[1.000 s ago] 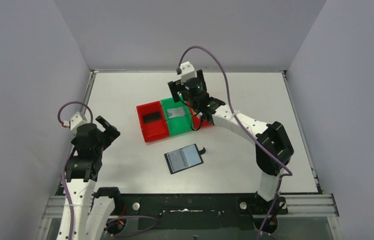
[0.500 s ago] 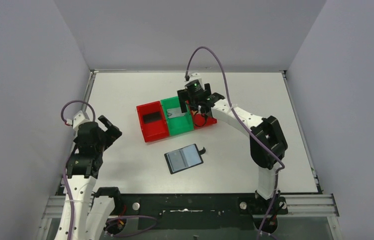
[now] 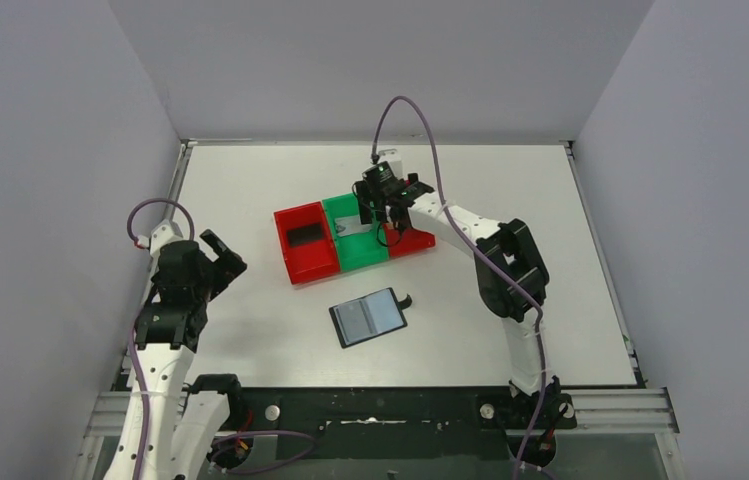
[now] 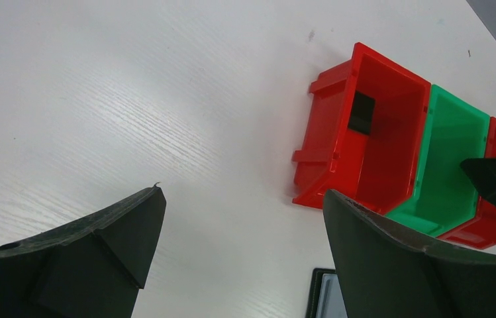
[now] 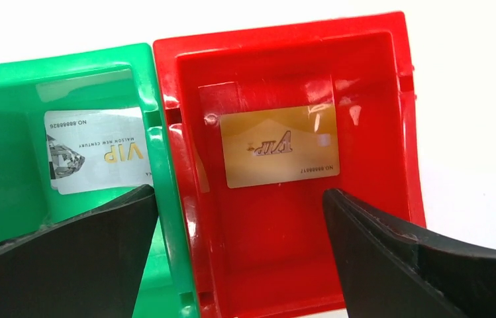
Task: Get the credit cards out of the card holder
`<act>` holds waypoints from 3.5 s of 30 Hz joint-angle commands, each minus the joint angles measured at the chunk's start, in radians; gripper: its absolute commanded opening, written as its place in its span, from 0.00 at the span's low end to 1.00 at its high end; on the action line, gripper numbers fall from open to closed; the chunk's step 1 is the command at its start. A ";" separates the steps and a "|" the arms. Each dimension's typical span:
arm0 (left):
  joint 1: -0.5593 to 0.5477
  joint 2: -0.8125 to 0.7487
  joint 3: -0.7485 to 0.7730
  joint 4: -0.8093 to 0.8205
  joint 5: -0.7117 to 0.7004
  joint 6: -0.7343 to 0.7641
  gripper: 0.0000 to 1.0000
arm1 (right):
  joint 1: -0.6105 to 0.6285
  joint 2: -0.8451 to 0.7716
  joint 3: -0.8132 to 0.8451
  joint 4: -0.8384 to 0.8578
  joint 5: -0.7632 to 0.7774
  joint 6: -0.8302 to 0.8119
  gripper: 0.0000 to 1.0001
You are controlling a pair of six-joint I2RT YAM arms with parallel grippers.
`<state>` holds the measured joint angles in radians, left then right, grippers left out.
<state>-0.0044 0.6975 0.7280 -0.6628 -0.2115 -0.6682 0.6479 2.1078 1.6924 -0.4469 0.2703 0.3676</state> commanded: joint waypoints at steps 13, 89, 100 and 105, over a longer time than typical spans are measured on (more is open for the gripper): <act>0.006 0.001 0.003 0.068 0.009 0.016 0.91 | -0.019 -0.169 -0.248 0.071 0.176 0.147 0.95; -0.537 -0.143 -0.224 0.093 -0.139 -0.433 0.78 | 0.472 -0.315 -0.620 0.193 -0.032 0.368 0.30; -0.538 0.072 -0.244 0.447 0.232 -0.293 0.78 | 0.297 -0.475 -0.905 0.596 -0.359 0.511 0.26; -0.540 0.243 -0.262 0.659 0.429 -0.295 0.78 | 0.249 -0.502 -1.015 0.750 -0.427 0.583 0.26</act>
<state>-0.5415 0.8459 0.4637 -0.2707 0.0078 -0.9932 0.9192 1.6417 0.7357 0.1120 -0.0662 0.8730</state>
